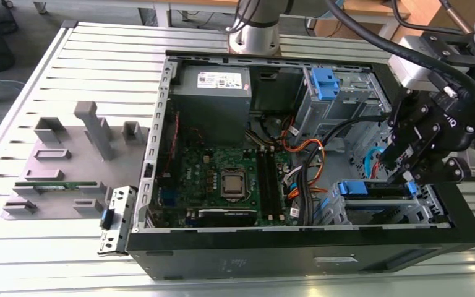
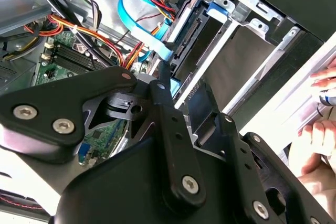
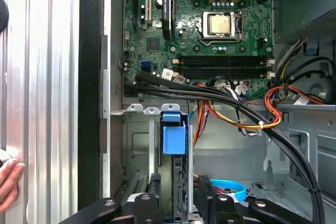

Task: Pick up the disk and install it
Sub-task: 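Insert the first disk wire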

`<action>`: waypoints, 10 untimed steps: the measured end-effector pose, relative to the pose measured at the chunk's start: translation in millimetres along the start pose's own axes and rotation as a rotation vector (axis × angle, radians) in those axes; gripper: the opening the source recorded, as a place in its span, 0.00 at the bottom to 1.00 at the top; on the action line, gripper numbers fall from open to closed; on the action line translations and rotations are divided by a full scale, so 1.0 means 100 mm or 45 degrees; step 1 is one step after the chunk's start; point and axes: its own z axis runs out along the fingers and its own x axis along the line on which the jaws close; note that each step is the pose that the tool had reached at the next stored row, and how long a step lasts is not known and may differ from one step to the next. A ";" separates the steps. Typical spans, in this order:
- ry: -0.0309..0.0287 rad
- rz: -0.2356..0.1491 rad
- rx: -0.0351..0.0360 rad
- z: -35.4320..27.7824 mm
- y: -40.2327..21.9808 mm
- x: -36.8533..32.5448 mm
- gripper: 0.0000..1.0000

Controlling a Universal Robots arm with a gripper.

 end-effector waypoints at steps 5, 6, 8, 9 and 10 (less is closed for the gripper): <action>-0.0001 0.000 0.0000 -0.012 0.000 -0.004 0.42; 0.0002 0.000 0.0000 -0.013 0.000 -0.015 0.42; -0.0001 0.000 0.0000 -0.011 0.000 -0.038 0.42; -0.0001 0.000 0.0001 -0.010 0.001 -0.046 0.42; -0.0001 0.000 0.0002 -0.008 0.001 -0.053 0.42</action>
